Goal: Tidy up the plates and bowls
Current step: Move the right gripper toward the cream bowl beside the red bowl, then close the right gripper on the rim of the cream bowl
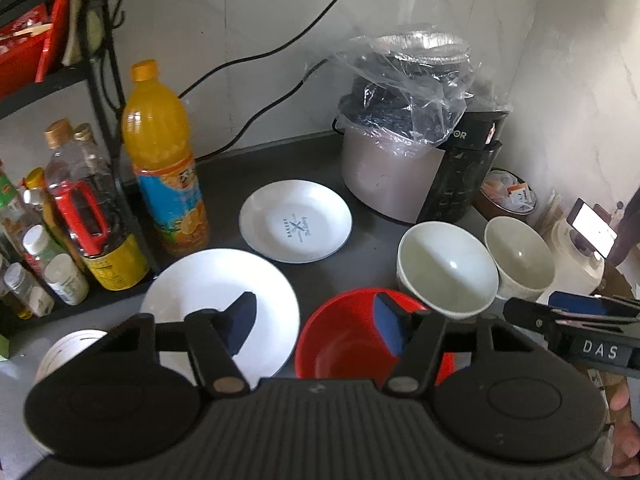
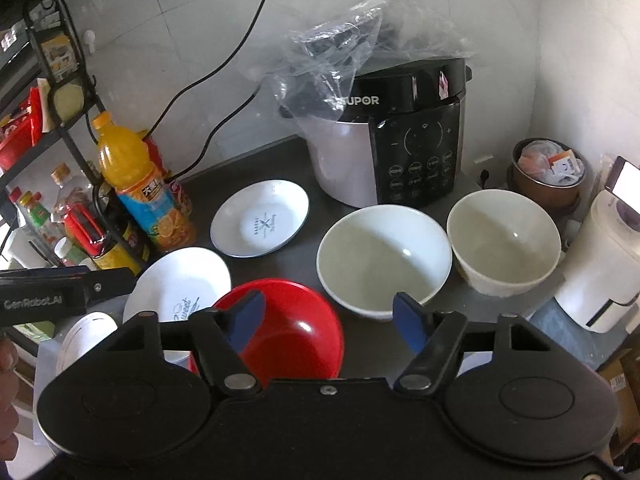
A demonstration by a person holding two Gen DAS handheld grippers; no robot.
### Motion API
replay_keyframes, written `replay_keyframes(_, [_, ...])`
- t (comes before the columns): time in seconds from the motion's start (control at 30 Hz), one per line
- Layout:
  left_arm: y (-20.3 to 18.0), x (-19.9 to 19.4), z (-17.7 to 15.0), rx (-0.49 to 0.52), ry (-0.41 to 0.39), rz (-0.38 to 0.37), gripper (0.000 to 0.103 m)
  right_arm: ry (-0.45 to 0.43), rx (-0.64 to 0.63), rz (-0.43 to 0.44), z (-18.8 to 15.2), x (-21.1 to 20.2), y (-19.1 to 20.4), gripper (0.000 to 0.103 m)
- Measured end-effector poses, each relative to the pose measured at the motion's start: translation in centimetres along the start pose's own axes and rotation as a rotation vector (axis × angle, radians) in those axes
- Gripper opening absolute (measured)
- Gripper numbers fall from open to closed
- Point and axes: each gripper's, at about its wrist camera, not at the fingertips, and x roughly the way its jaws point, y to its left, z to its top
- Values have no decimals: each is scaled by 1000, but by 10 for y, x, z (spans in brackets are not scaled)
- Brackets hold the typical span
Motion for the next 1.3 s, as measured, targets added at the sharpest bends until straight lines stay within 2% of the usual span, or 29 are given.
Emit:
replay_keyframes(0.17, [-24,28,14,-42,11,26,56,40,-24,31,11,23,-34,58])
replay_keyframes(0.3, [-44,56,26,-63,37,64,52,81,-42,58,18,48,-64,46])
replay_keyframes(0.53, [-71,91,44,-92,78,103,48,124,-59,135,41,82,-104,46])
replay_keyframes(0.8, [-90,129,55,-133,125,93,44,223,-34,193,49,115,-130,45])
replay_keyframes(0.9, [-94,144,56,-147,147,93,42,245,-36,197,48,126,-135,40])
replay_keyframes(1.17, [-101,184,56,-148,234,89,38,293,-5,194,51,146,-148,39])
replay_keyframes(1.23, [-103,193,54,-150,252,88,35,303,-6,188,53,148,-150,34])
replay_keyframes(1.3, [-104,202,53,-152,267,88,34,307,8,186,56,147,-152,33])
